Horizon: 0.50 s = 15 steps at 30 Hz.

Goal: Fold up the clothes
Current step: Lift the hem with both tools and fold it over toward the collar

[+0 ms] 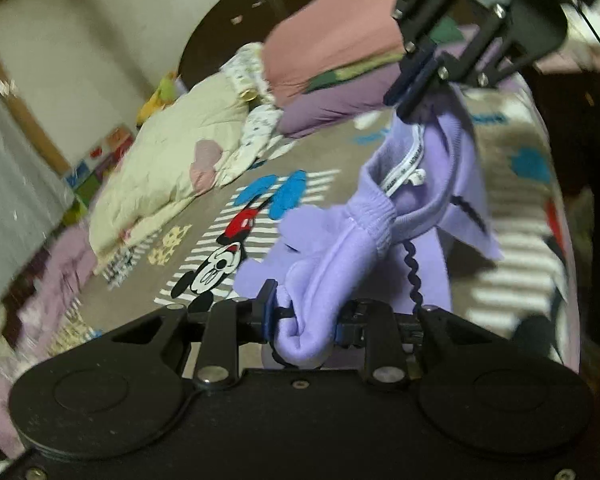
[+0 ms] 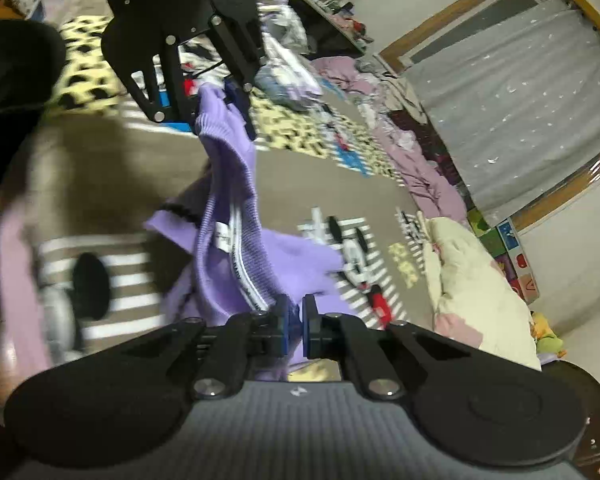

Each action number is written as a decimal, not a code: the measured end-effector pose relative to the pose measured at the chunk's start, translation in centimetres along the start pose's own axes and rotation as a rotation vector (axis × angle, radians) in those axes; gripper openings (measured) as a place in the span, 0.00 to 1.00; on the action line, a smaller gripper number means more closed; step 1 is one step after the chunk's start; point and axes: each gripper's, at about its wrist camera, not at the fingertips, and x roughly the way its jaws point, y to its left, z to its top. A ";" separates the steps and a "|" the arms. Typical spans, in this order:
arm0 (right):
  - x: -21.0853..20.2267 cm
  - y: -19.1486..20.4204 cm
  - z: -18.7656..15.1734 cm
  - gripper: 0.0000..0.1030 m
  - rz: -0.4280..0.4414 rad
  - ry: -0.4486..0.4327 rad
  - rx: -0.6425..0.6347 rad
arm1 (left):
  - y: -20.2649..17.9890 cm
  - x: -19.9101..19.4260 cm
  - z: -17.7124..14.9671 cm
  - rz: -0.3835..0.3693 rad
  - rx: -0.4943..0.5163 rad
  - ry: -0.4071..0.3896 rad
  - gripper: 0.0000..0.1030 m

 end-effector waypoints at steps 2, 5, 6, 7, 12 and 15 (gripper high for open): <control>2.2 -2.9 -0.3 0.06 0.001 -0.006 0.046 | 2.5 2.2 0.7 -0.029 -0.068 0.006 0.24; 5.9 -7.6 -0.7 0.06 0.016 -0.005 0.136 | 6.0 5.9 1.6 -0.078 -0.162 0.023 0.24; 7.3 -8.9 -1.1 0.06 0.027 -0.001 0.170 | 7.0 7.2 1.7 -0.095 -0.187 0.033 0.24; 8.7 -10.1 -1.5 0.06 0.035 0.005 0.198 | 7.9 8.5 1.7 -0.113 -0.211 0.042 0.24; 15.7 -14.1 -4.0 0.06 0.075 0.042 0.311 | 11.7 14.5 0.7 -0.196 -0.329 0.123 0.24; 19.7 -14.9 -5.7 0.06 0.097 0.060 0.398 | 13.7 17.7 -0.5 -0.242 -0.421 0.171 0.25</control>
